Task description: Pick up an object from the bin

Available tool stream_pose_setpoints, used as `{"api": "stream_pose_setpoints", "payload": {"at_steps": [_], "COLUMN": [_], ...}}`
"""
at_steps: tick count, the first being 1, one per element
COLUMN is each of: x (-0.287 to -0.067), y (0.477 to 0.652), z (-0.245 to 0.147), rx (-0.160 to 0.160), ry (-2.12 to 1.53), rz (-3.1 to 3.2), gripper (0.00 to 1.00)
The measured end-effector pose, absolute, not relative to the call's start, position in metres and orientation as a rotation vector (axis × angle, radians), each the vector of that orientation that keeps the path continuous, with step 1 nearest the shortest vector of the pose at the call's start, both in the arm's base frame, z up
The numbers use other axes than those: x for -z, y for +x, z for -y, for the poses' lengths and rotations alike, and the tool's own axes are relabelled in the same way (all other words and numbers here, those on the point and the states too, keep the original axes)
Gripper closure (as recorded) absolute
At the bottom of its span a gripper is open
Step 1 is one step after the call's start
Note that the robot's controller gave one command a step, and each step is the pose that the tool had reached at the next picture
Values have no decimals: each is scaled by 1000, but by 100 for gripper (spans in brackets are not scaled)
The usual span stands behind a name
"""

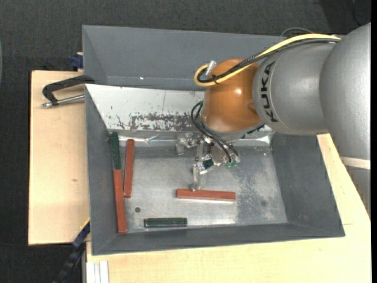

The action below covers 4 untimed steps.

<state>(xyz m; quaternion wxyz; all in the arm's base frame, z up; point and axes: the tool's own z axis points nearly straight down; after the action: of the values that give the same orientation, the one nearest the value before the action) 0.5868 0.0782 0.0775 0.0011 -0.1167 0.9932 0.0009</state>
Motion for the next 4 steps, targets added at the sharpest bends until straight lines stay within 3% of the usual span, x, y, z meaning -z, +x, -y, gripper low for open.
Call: {"api": "stream_pose_setpoints", "payload": {"at_steps": [1,2,3,4], "x": [-77,-74,-71,-71], "y": [587,589,547,547], "z": [-78,-33,-53,-53], "rx": [-3,-5,-4,-4], "ry": [-366,-344,-197,-196], "rz": [-3118,-3121,-3134,-3135], "gripper": [0,0,100,100]}}
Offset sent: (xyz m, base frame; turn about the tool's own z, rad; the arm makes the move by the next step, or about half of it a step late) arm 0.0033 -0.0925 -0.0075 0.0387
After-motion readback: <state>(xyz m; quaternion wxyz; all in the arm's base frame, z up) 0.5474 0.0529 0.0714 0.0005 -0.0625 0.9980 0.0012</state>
